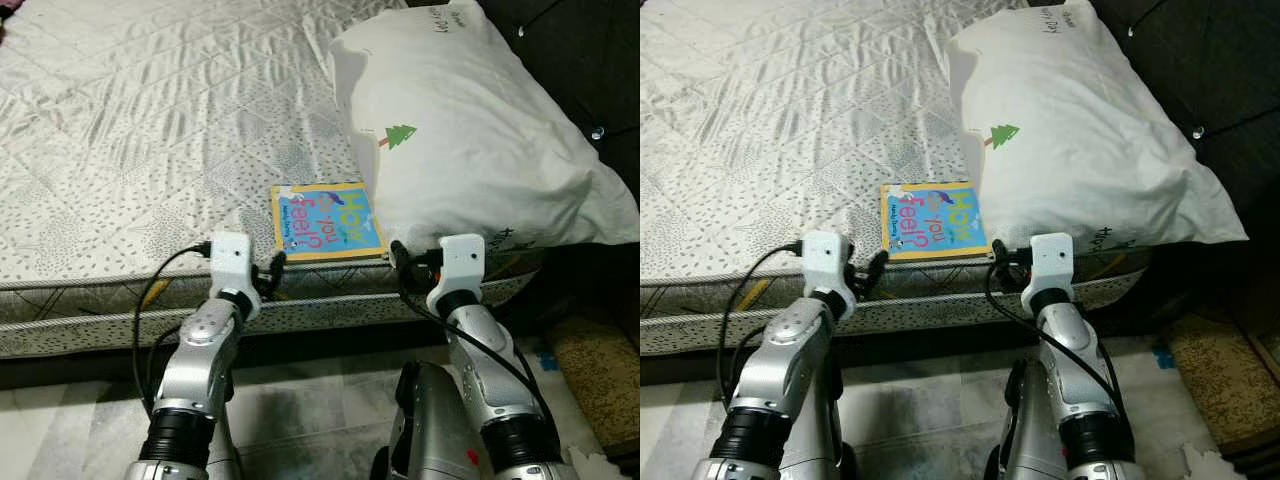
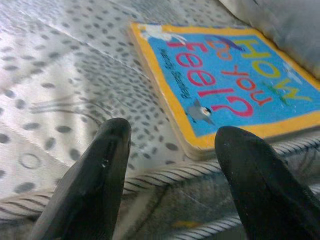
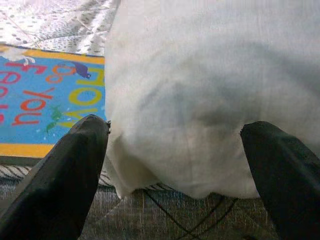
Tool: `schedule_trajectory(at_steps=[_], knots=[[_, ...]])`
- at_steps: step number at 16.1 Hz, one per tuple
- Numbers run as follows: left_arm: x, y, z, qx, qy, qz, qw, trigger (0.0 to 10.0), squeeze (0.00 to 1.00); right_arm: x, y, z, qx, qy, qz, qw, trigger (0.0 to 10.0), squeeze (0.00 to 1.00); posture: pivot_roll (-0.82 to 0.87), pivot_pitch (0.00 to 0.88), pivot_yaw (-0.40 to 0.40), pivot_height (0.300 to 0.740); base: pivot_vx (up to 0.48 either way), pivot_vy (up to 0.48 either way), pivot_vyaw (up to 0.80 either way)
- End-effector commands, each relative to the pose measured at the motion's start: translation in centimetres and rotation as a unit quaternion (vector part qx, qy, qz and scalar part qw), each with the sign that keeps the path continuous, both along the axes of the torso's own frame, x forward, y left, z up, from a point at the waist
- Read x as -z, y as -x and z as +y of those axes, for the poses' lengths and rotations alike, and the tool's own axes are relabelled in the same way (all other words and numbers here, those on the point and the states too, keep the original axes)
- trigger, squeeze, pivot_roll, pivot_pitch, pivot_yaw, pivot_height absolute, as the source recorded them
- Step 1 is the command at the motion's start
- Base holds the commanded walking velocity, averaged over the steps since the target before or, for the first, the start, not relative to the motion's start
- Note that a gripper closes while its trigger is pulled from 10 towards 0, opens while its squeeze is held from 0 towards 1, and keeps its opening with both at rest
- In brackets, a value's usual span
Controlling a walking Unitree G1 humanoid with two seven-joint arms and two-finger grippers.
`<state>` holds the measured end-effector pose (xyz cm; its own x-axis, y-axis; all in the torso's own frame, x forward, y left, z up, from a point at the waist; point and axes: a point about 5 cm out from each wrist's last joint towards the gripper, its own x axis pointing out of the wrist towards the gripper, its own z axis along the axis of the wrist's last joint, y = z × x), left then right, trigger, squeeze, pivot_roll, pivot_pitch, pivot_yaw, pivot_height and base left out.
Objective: Clean up the room
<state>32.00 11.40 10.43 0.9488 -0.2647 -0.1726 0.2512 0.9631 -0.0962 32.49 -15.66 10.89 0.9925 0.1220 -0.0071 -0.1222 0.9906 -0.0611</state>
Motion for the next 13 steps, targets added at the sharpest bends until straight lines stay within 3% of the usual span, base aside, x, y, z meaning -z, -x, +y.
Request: schedule_trajectory(at_steps=[1,6,13], knots=[[0.1,0.1,-0.5,0.013,0.001,0.009,1.000,10.0,0.00,0.3,0.0,-0.1,0.002,-0.002,0.004,1.000,10.0,0.00,-0.02,0.133,-0.052,0.498,0.000,0.000,0.00],[1.0,-1.4,-1.0,0.016,-0.007,0.035,0.999,10.0,0.00,0.4,0.1,-0.1,0.005,-0.003,0.005,1.000,10.0,0.00,-0.03,0.139,-0.049,0.498,0.000,0.000,0.00],[2.2,-2.6,0.6,-0.011,-0.014,0.070,0.997,10.0,0.00,0.5,0.3,-0.2,0.008,-0.003,0.005,1.000,10.0,0.00,-0.04,0.144,-0.043,0.498,0.000,0.000,0.00]])
